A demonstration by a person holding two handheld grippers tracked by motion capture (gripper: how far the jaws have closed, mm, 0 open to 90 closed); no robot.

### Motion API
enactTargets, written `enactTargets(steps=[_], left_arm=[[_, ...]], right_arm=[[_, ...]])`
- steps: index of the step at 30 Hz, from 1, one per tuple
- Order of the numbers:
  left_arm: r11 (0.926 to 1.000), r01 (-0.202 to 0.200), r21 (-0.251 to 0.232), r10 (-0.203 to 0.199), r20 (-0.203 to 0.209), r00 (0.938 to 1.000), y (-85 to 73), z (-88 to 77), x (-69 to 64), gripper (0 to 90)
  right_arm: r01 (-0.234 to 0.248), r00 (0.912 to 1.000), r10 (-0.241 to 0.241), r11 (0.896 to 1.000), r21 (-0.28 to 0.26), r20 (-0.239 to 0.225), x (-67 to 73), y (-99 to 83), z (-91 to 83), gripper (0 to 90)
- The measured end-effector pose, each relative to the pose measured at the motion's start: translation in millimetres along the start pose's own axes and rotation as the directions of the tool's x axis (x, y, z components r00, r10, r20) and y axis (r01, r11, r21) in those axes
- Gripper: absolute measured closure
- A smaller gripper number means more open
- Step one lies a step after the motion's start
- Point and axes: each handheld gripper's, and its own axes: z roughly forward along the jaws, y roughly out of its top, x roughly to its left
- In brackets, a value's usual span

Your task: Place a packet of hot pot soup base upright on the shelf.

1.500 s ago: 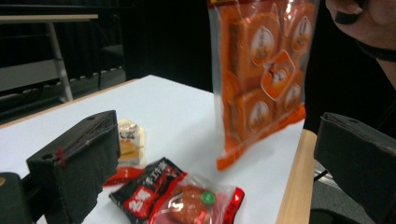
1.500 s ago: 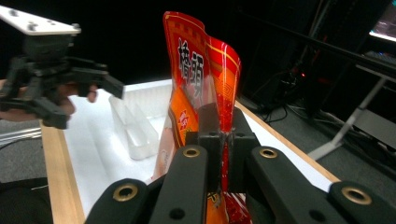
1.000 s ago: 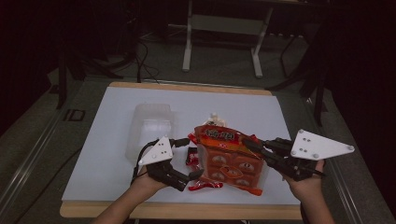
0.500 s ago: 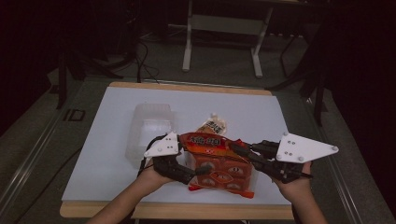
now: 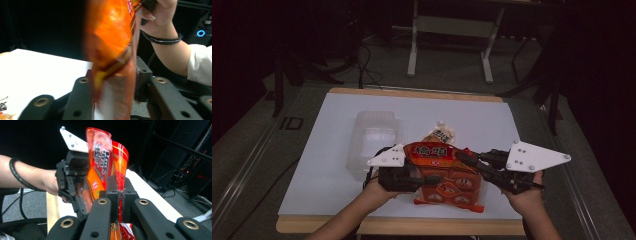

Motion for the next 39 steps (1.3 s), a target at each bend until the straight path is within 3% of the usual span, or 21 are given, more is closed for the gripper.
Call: enactTargets(steps=[4,12,17,20,26,28,35,39], left_arm=[[0.9999,-0.017,0.005,0.017,-0.014,0.9998,0.6,1.0,-1.6,71.0],[0.9999,0.0,0.015,0.0,-0.03,0.9995,6.3,-0.5,-2.5,71.3],[0.9998,-0.02,0.006,0.02,-0.052,0.9984,11.3,-2.1,-5.2,71.4],[0.9987,-0.05,0.0,0.05,-0.094,0.9944,15.5,-4.6,-7.3,71.5],[0.9975,-0.071,-0.007,0.07,-0.125,0.9897,18.6,-7.4,-9.2,71.5],[0.9967,-0.081,-0.007,0.079,-0.135,0.9877,20.1,-8.5,-9.9,71.5],[0.9965,-0.078,-0.029,0.072,-0.178,0.9814,23.6,-18.5,-6.1,71.5],[0.9951,-0.083,-0.053,0.069,-0.23,0.9708,28.1,-27.4,-3.9,71.5]], right_arm=[[0.002,1.0,-0.002,1.0,0.004,0.004,-1.5,-1.5,-1.3,87.9],[-0.007,1.0,0.007,1.0,-0.007,0.005,-5.9,-3.3,-1.2,87.4],[-0.015,0.9999,0.016,1.0,-0.023,0.004,-7.5,-1.5,-3.2,85.7],[-0.016,0.9997,0.017,0.999,-0.037,0.018,-8.1,0.3,-5.2,81.6],[-0.005,0.9988,0.007,0.999,-0.043,0.048,-6.6,1.1,-5.8,78.0],[-0.007,0.9981,0.01,0.998,-0.057,0.061,-6.7,1.6,-6.8,73.3],[-0.029,0.992,0.043,0.993,-0.117,0.118,-9.5,2.8,-15.5,43.7],[-0.053,0.9846,0.074,0.99,-0.134,0.158,-10.9,-0.6,-18.1,28.5]])
